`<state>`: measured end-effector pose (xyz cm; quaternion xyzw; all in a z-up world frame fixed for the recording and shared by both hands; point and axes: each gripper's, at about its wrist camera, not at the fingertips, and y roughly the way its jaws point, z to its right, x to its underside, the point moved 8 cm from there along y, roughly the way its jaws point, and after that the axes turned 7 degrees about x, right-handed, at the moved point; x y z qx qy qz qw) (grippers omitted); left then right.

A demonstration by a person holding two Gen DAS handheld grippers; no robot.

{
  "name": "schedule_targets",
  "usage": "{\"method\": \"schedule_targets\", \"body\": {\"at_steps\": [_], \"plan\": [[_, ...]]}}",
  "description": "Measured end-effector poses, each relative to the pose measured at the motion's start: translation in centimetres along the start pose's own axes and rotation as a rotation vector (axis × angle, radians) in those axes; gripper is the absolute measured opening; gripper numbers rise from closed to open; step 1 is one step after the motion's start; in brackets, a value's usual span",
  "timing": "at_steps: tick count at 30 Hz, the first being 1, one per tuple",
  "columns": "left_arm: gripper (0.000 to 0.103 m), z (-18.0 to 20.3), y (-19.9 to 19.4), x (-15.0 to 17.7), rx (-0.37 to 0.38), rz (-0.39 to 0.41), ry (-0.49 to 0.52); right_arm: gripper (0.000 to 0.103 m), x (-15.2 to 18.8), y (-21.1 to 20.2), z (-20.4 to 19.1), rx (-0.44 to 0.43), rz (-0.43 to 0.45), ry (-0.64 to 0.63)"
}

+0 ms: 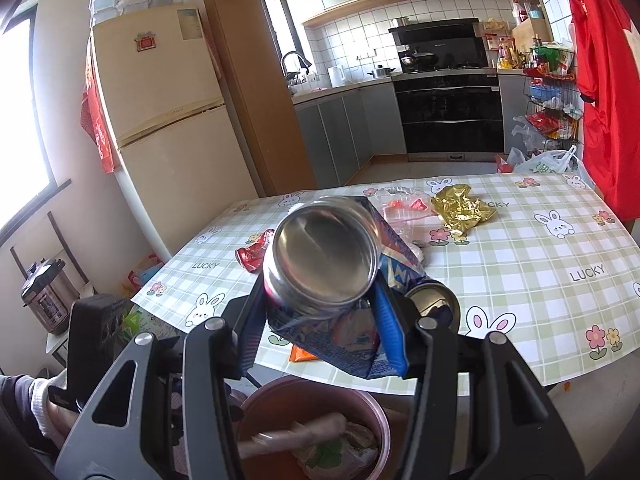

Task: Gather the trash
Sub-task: 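Carry both items to the pink bin while the left gripper releases the paper, then open the right gripper to drop the crushed blue can into the pink bin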

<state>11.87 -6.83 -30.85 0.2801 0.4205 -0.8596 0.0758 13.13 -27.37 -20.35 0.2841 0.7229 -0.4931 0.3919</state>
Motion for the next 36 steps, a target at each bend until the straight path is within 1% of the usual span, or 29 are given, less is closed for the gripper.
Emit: {"method": "schedule_targets", "body": {"at_steps": [2, 4, 5, 6, 7, 8, 10, 13, 16, 21, 24, 29, 33, 36], "plan": [[0.052, -0.2, -1.0, -0.7, -0.022, 0.033, 0.006, 0.051, -0.1, -0.1, -0.2, -0.004, -0.002, -0.007], [0.065, -0.6, -2.7, -1.7, -0.049, 0.088, 0.003, 0.051, -0.1, -0.2, -0.7, -0.009, -0.004, -0.022], [0.067, -0.8, -3.8, -2.2, -0.064, 0.122, 0.002, 0.051, -0.1, -0.3, -0.9, -0.009, -0.004, -0.031], [0.074, -1.1, -5.0, -2.8, -0.085, 0.161, 0.001, 0.051, -0.2, -0.3, -1.1, -0.009, -0.005, -0.041], [0.083, -1.4, -6.2, -3.3, -0.116, 0.197, 0.000, 0.051, -0.2, -0.4, -1.4, -0.010, -0.007, -0.052], [0.086, -1.7, -7.6, -3.9, -0.156, 0.238, 0.000, 0.051, -0.2, -0.5, -1.7, -0.013, -0.009, -0.060], [0.095, -2.0, -10.3, -5.1, -0.212, 0.323, 0.008, 0.051, -0.4, -0.7, -2.4, -0.022, -0.014, -0.076], [0.097, -2.5, -14.1, -6.3, -0.299, 0.433, 0.023, 0.051, -0.4, -0.9, -3.6, -0.035, -0.025, -0.105], [0.097, -2.8, -16.9, -6.5, -0.341, 0.503, 0.029, 0.051, -0.1, -1.0, -5.2, -0.064, -0.046, -0.118], [0.097, -3.6, -18.4, -5.0, -0.395, 0.529, 0.033, 0.051, 0.6, -0.7, -7.7, -0.084, -0.081, -0.162], [0.097, -4.4, -18.8, -4.1, -0.386, 0.525, 0.010, 0.051, 1.1, -0.4, -9.1, -0.091, -0.104, -0.193], [0.097, -5.8, -19.7, -3.4, -0.396, 0.542, -0.026, 0.052, 2.1, 0.4, -10.8, -0.102, -0.142, -0.226], [0.097, -6.7, -19.6, -3.1, -0.433, 0.526, -0.032, 0.052, 2.8, 1.0, -11.7, -0.112, -0.167, -0.244], [0.097, -7.0, -19.4, -3.0, -0.436, 0.521, -0.035, 0.052, 3.1, 1.4, -11.8, -0.120, -0.180, -0.251]]}}
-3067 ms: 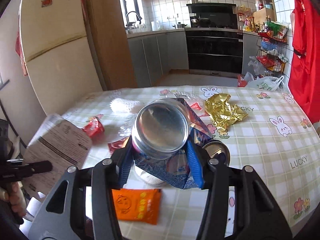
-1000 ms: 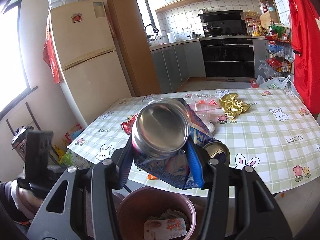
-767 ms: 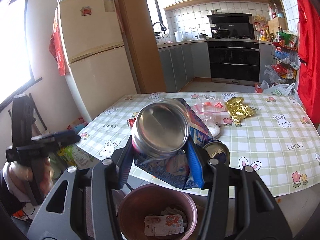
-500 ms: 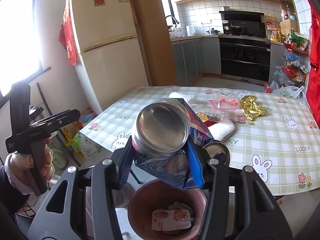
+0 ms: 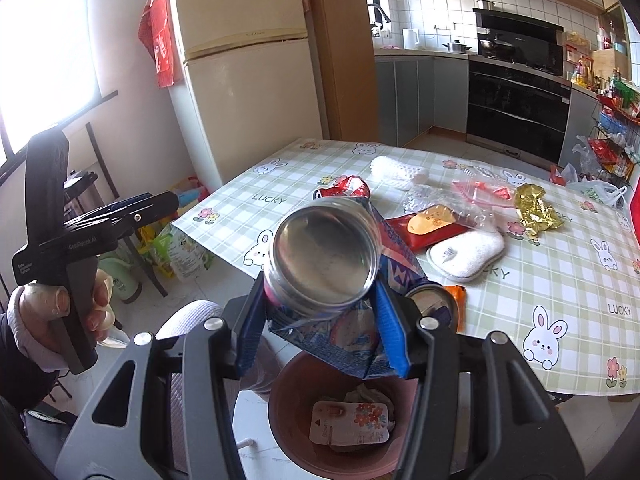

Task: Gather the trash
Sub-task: 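Open the right gripper to drop the crushed blue can into the pink bin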

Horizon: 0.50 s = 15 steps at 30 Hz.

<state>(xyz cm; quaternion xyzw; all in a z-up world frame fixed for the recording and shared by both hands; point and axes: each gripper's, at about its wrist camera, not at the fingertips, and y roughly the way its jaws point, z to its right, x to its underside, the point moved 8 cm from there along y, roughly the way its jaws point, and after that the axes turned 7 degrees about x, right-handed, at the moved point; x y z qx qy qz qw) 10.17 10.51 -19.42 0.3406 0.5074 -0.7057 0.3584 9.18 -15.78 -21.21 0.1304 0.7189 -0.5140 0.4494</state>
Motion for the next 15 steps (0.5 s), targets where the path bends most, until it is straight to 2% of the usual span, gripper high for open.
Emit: {"method": "schedule_targets", "body": {"at_steps": [10, 14, 15], "plan": [[0.097, 0.6, 0.5, 0.2, 0.008, -0.013, 0.021, 0.072, 0.0, 0.0, 0.7, 0.012, 0.012, 0.023], [0.097, 1.1, 0.6, 0.3, 0.020, -0.018, 0.031, 0.093, -0.2, -0.4, 1.4, 0.044, 0.033, 0.033], [0.097, 1.2, 0.7, 0.3, 0.030, -0.021, 0.035, 0.093, -0.3, -0.5, 1.5, 0.049, 0.035, 0.035]]}}
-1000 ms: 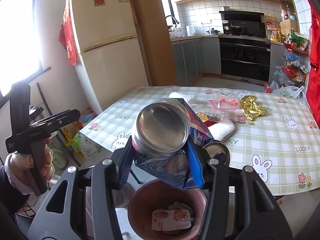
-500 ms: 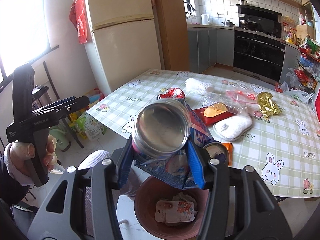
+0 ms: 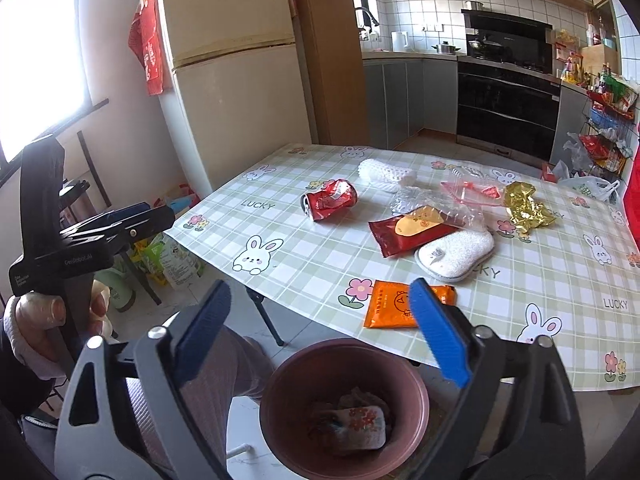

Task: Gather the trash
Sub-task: 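Open the right gripper to drop the crushed blue can into the pink bin, then move the left gripper to the crushed red Coke can and close on it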

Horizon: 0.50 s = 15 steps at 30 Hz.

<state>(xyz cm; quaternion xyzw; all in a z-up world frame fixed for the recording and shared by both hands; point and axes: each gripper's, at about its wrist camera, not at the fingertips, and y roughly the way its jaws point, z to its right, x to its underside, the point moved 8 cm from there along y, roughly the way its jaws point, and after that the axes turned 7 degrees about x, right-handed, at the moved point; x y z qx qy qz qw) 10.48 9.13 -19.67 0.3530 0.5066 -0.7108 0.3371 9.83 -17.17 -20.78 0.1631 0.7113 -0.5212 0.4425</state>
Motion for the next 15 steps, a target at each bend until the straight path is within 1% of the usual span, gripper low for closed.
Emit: {"method": "schedule_targets", "body": {"at_steps": [3, 7, 9, 11, 15], "plan": [[0.097, 0.5, 0.1, -0.1, 0.024, 0.000, 0.011, 0.097, -0.1, 0.0, 0.6, 0.032, 0.002, 0.004], [0.097, 0.8, 0.2, -0.1, 0.057, 0.005, 0.007, 0.097, -0.1, 0.2, 1.6, 0.078, 0.005, 0.011], [0.097, 0.9, 0.5, 0.0, 0.074, -0.003, 0.001, 0.097, 0.1, 0.2, 2.1, 0.099, 0.010, 0.013], [0.097, 1.1, 1.0, 0.3, 0.113, -0.025, -0.010, 0.097, 0.2, 0.4, 2.7, 0.119, 0.012, 0.022], [0.097, 0.6, 2.3, 0.7, 0.104, -0.063, -0.032, 0.097, 0.5, 1.1, 4.1, 0.140, 0.006, 0.049]]}}
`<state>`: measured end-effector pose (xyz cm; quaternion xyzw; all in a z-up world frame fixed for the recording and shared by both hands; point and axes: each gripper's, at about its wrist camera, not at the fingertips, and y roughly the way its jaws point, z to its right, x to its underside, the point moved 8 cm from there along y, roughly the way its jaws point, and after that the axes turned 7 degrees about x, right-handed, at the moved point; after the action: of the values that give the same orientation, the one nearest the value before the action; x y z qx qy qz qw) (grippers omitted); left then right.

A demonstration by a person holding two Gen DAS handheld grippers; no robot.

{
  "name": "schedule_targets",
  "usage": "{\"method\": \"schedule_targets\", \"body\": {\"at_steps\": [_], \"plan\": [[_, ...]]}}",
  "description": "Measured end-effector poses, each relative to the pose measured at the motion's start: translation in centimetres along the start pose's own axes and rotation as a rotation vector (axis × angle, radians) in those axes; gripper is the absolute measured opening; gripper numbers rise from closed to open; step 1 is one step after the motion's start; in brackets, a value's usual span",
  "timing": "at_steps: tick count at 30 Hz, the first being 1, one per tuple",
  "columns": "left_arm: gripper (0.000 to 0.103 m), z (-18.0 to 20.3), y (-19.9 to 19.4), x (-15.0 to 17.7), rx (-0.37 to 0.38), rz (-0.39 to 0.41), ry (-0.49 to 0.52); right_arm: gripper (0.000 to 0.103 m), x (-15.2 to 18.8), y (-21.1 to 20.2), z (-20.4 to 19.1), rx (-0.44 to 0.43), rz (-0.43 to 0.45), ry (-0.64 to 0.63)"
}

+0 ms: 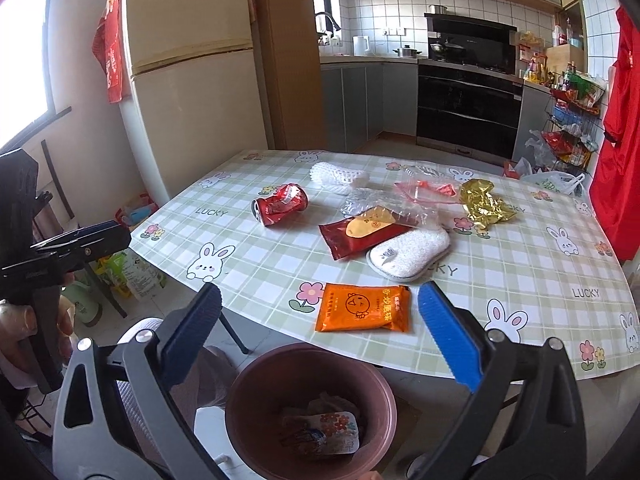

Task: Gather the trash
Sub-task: 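Move the left gripper to the crushed red Coke can and close on it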

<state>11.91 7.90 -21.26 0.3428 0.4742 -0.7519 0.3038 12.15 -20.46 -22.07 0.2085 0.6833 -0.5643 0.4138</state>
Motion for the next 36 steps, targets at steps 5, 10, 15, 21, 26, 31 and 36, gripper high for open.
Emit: {"method": "schedule_targets", "body": {"at_steps": [5, 10, 15, 21, 26, 31, 36], "plan": [[0.097, -1.0, 1.7, 0.1, -0.053, -0.035, 0.014, 0.097, 0.5, 1.3, 1.9, 0.021, -0.018, 0.026], [0.097, -1.8, 4.2, -0.5, -0.091, -0.073, 0.065, 0.097, 0.8, 3.0, 3.8, 0.045, -0.041, 0.057], [0.097, -2.7, 8.2, -2.7, -0.134, -0.098, 0.190, 0.097, 1.1, 5.4, 5.7, 0.042, -0.075, 0.098], [0.086, -4.1, 15.4, -3.9, -0.164, -0.196, 0.323, 0.097, 1.6, 8.7, 7.2, 0.056, -0.111, 0.110], [0.086, -4.8, 21.9, -4.2, -0.206, -0.302, 0.428, 0.097, 2.2, 12.1, 8.3, 0.058, -0.165, 0.132], [0.084, -6.6, 26.6, -4.2, -0.318, -0.359, 0.550, 0.097, 1.7, 14.7, 9.2, 0.059, -0.180, 0.136], [0.082, -7.9, 29.2, -3.2, -0.380, -0.409, 0.625, 0.097, 1.0, 16.7, 10.0, 0.068, -0.198, 0.133]]}}
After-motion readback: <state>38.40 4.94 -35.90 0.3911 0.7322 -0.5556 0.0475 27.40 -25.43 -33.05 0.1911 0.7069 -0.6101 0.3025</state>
